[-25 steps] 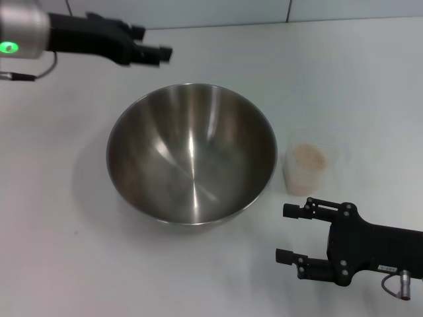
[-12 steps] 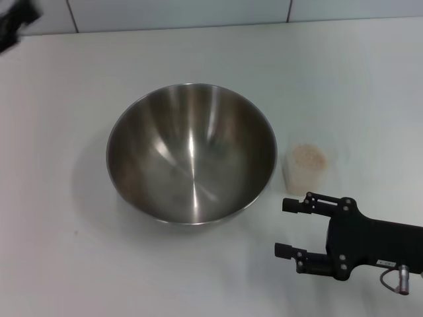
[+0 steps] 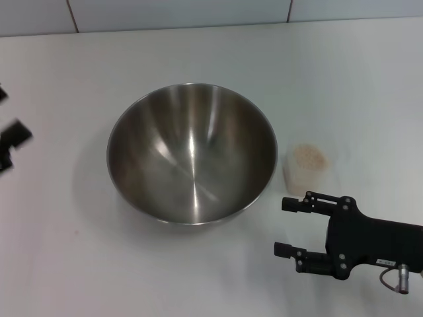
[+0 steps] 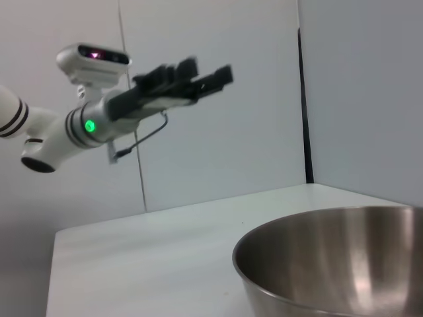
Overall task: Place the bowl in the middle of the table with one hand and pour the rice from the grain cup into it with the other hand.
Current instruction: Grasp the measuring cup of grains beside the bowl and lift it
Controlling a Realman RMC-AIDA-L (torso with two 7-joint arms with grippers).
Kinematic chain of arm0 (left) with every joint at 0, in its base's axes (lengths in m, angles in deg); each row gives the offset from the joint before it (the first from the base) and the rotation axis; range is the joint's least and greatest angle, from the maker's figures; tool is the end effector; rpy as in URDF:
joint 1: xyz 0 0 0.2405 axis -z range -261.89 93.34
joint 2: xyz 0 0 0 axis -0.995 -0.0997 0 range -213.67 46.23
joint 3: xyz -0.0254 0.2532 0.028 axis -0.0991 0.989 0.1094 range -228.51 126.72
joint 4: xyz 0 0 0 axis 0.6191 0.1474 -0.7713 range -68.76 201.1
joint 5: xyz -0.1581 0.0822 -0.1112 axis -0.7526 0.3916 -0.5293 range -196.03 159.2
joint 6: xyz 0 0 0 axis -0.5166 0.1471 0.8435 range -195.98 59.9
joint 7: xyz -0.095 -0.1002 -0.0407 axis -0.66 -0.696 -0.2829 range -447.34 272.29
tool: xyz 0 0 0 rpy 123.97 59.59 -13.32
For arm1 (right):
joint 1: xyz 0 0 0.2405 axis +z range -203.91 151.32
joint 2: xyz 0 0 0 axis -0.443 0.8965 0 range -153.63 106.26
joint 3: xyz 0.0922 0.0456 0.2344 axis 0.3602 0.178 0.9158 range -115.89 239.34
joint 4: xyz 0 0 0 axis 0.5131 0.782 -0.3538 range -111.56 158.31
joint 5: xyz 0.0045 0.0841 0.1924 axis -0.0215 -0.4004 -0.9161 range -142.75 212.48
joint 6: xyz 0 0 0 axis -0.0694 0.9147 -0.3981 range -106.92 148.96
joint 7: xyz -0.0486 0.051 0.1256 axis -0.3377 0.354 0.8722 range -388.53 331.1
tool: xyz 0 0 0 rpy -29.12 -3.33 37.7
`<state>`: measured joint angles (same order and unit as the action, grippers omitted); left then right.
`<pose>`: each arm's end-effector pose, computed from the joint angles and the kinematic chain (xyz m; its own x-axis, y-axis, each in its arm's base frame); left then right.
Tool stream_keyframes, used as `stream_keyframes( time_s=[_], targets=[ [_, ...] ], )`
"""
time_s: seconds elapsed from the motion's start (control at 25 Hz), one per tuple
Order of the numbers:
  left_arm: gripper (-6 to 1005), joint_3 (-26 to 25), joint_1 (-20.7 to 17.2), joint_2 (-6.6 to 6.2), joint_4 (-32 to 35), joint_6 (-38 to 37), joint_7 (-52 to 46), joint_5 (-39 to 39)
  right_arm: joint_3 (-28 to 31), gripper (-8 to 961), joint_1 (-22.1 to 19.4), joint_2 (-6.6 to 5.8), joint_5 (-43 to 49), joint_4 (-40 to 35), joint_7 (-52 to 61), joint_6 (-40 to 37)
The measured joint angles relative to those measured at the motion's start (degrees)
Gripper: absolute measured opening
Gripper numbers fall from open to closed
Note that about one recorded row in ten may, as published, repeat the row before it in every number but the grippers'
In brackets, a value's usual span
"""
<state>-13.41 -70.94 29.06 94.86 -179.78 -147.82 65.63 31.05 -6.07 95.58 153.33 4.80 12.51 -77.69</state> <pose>-0.3061 0.2356 0.0800 0.5314 -0.0229 0.8468 0.4321 -0.8525 -0.2942 0.3058 0.2250 -0.0414 0.7764 -0.1078 -0.6209 -0.2804 -0.9415 -0.1872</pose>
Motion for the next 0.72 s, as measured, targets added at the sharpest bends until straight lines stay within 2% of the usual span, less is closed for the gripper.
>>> stream_keyframes(
  time_s=[0.32, 0.52, 0.72],
  targets=[
    [764, -0.2, -1.1, 1.12, -7.4, 2.4, 13.0, 9.0, 0.1, 720, -0.3, 0.00, 0.0, 0.0, 0.0, 0.0],
    [789, 0.0, -1.0, 1.89, -8.0, 6.3, 18.1, 14.5, 0.1, 720, -0.2, 0.00, 0.0, 0.0, 0.0, 0.0],
    [800, -0.4, -1.5, 2.65, -8.9, 9.0, 21.7, 16.8, 0.1, 720, -0.2, 0.00, -0.2, 0.0, 0.0, 0.1]
  ],
)
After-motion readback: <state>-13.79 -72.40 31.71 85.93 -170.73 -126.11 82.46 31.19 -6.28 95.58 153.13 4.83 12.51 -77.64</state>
